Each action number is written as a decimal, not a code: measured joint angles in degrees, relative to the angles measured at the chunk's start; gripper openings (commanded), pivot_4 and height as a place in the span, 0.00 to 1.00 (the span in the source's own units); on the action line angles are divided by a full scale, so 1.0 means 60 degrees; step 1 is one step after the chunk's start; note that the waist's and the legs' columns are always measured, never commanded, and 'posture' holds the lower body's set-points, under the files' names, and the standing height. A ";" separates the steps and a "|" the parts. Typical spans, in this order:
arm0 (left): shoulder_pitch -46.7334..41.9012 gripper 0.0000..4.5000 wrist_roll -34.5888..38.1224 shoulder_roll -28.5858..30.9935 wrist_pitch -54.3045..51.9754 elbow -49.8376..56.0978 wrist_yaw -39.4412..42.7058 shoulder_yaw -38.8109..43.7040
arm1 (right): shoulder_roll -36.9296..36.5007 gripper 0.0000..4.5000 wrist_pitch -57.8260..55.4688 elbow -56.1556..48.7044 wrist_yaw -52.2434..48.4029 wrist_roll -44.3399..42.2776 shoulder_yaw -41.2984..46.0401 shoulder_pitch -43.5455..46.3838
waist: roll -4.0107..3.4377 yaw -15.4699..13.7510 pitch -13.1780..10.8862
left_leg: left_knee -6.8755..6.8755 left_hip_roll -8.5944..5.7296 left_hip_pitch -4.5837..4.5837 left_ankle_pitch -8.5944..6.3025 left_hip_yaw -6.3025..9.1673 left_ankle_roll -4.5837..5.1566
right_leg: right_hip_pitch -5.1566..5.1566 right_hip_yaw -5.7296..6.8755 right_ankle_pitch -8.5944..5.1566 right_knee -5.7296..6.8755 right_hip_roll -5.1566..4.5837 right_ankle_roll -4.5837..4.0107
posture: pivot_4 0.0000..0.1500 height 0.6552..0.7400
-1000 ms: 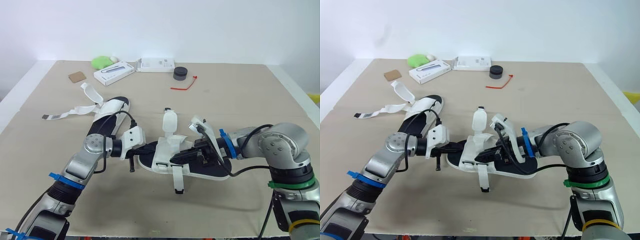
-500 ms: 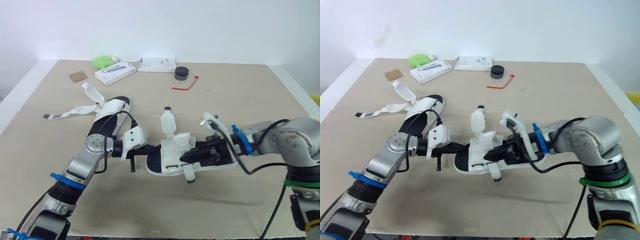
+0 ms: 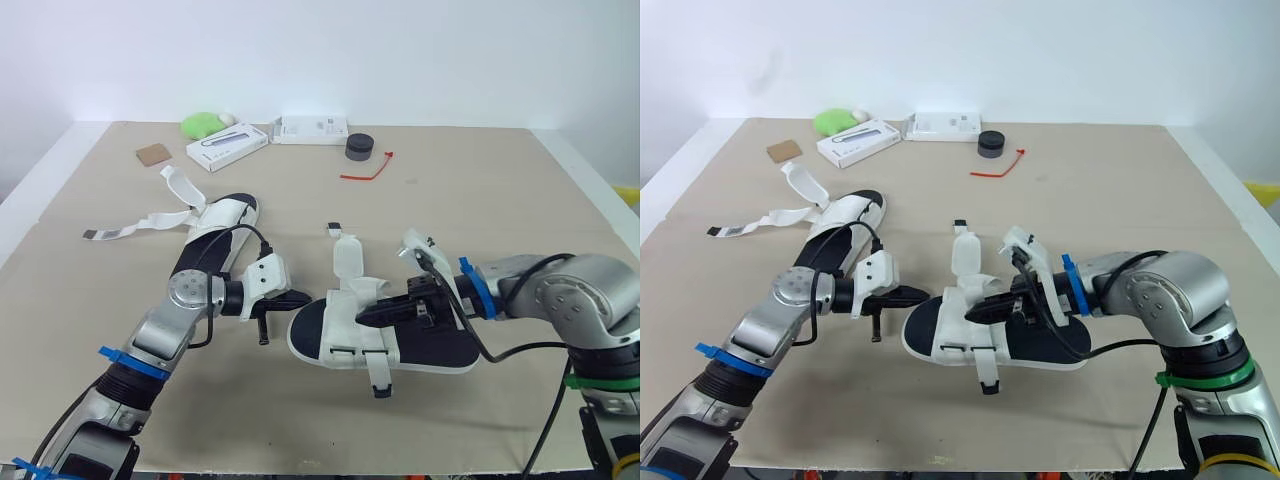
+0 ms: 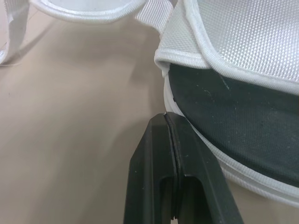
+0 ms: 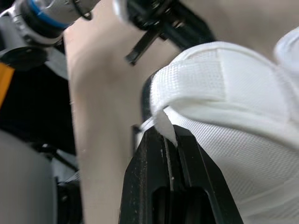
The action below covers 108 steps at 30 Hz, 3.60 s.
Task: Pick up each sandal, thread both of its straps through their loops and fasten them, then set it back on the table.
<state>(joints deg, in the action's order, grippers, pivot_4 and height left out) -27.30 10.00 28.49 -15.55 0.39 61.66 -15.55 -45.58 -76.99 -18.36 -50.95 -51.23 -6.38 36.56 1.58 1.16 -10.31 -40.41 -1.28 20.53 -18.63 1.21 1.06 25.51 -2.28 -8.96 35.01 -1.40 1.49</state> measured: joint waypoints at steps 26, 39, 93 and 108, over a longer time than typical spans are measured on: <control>0.0121 0.00 0.0996 0.1056 -0.0352 0.0558 0.1958 -0.0203 | 0.0389 0.01 0.0537 0.0752 -0.0643 0.0913 -0.0893 0.1103 | -0.0003 0.0006 0.0001 | 0.0001 0.0006 0.0008 -0.0004 -0.0001 -0.0004 | 0.0016 0.0004 0.0005 0.0005 0.0003 -0.0020 | 1.00 1.00; 0.0145 0.00 0.0866 0.0807 -0.0195 0.0402 0.1792 -0.0271 | -0.0864 0.98 0.0100 -0.0746 -0.0665 0.0317 -0.0235 0.0058 | -0.0002 0.0002 0.0002 | -0.0003 0.0001 0.0008 -0.0004 -0.0003 -0.0004 | 0.0012 0.0005 0.0003 0.0004 0.0000 -0.0013 | 1.00 1.00; 0.0133 0.00 0.0862 0.0764 -0.0341 0.0276 0.1437 -0.0230 | -0.1139 0.98 0.0286 -0.1294 -0.0859 -0.1115 0.0008 -0.2406 | 0.0002 -0.0006 0.0005 | -0.0016 0.0008 -0.0036 0.0006 -0.0020 -0.0001 | -0.0024 -0.0032 -0.0042 0.0008 0.0020 0.0057 | 1.00 1.00; -0.0225 0.00 0.0450 0.0591 0.0222 -0.0467 0.0954 -0.0074 | -0.0399 0.98 0.0547 -0.0672 -0.0425 -0.0557 -0.0093 -0.1841 | 0.0003 0.0001 0.0005 | -0.0017 0.0010 -0.0043 0.0018 -0.0025 0.0004 | -0.0026 -0.0033 -0.0025 0.0012 0.0024 0.0047 | 1.00 1.00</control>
<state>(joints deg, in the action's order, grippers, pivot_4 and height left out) -28.66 12.70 32.03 -14.21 -2.41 67.39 -16.00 -47.97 -73.70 -22.39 -53.50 -54.58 -6.93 25.52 1.59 1.17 -10.28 -40.51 -1.22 20.27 -18.52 1.06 1.09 25.35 -2.47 -9.12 35.08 -1.26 1.77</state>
